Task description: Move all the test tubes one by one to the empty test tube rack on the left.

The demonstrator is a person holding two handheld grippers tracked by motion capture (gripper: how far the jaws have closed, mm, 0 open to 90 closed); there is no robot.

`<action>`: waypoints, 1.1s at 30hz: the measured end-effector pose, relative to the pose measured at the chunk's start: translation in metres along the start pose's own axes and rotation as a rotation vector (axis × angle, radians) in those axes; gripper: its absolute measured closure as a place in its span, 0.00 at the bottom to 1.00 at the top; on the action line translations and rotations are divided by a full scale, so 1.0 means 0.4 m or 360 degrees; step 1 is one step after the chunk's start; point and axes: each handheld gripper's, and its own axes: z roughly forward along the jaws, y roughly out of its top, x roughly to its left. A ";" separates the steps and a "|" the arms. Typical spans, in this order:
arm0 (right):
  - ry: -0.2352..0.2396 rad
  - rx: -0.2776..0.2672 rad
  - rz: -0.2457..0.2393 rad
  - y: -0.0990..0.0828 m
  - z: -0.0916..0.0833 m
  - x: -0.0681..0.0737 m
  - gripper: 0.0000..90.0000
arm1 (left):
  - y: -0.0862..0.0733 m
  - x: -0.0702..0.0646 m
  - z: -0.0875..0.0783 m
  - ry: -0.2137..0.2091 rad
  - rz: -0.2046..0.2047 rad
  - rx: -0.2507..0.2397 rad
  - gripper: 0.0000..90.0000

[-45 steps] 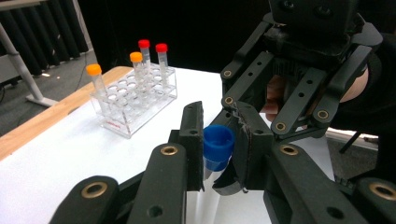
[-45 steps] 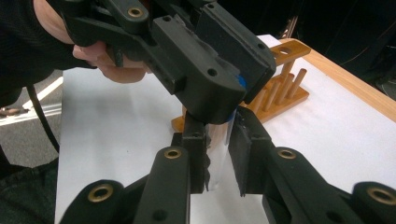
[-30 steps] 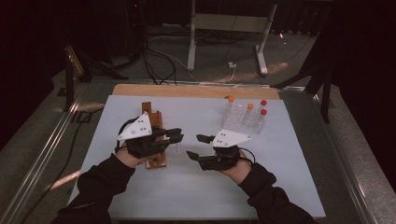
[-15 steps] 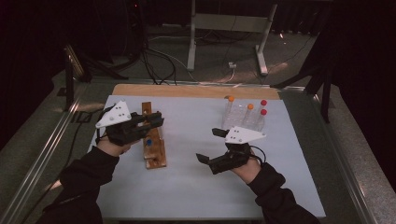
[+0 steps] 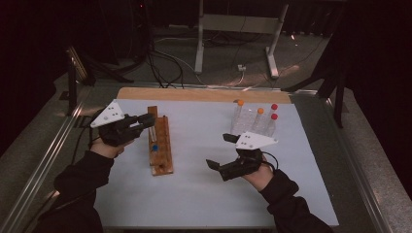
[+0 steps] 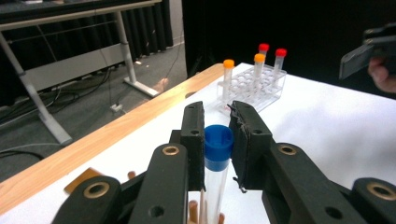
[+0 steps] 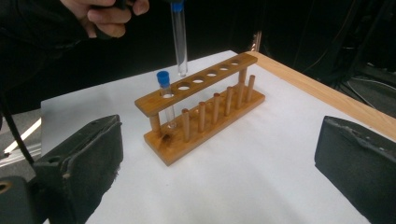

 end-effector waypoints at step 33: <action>0.0023 0.0006 0.0003 -0.014 -0.004 0.000 0.01 | -0.144 0.001 0.043 0.0029 -0.0116 0.0039 0.86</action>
